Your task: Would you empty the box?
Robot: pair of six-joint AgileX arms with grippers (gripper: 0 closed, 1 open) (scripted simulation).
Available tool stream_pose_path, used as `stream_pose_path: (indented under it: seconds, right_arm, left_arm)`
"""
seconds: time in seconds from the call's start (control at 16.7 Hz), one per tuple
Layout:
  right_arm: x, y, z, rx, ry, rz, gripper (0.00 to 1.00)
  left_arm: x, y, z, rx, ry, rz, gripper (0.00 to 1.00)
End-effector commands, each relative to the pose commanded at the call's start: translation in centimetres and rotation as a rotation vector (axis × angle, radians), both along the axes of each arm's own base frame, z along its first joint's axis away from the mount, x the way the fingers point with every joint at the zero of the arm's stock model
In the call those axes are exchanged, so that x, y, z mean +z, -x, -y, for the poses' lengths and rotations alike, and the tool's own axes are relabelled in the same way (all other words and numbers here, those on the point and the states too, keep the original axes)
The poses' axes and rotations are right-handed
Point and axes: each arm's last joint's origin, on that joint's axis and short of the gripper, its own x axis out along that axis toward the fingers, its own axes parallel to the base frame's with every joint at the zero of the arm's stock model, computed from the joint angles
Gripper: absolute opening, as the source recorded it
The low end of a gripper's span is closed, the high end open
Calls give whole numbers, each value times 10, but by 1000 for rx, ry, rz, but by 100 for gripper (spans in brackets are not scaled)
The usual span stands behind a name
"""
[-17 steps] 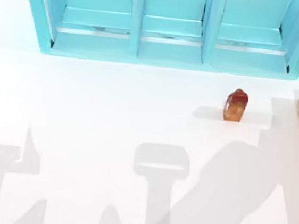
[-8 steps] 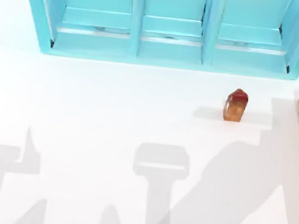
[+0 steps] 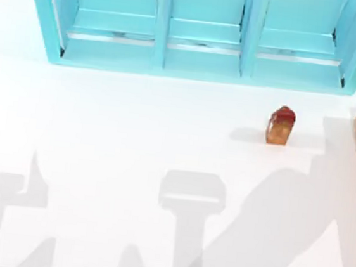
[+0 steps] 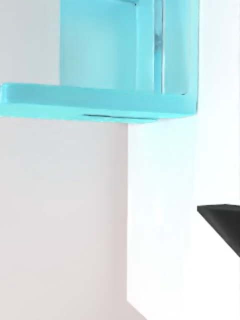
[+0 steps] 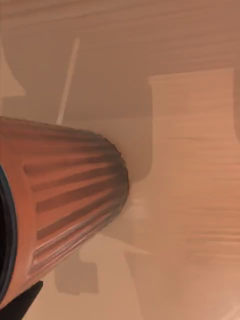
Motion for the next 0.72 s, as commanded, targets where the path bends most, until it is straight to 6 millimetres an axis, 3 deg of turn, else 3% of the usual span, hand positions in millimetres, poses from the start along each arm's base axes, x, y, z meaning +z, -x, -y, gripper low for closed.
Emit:
stream_pose_path:
  seconds: [0.42, 0.54, 0.72]
  right_arm:
    - [4, -1, 0, -1, 1, 3, 0]
    - [18, -4, 2, -1, 3, 6, 0]
    - [54, -9, 3, 0, 3, 10, 0]
  left_arm:
    - [0, 0, 0, 0, 0, 0, 100]
    - [0, 0, 0, 0, 0, 0, 100]
    - [0, 0, 0, 0, 0, 0, 100]
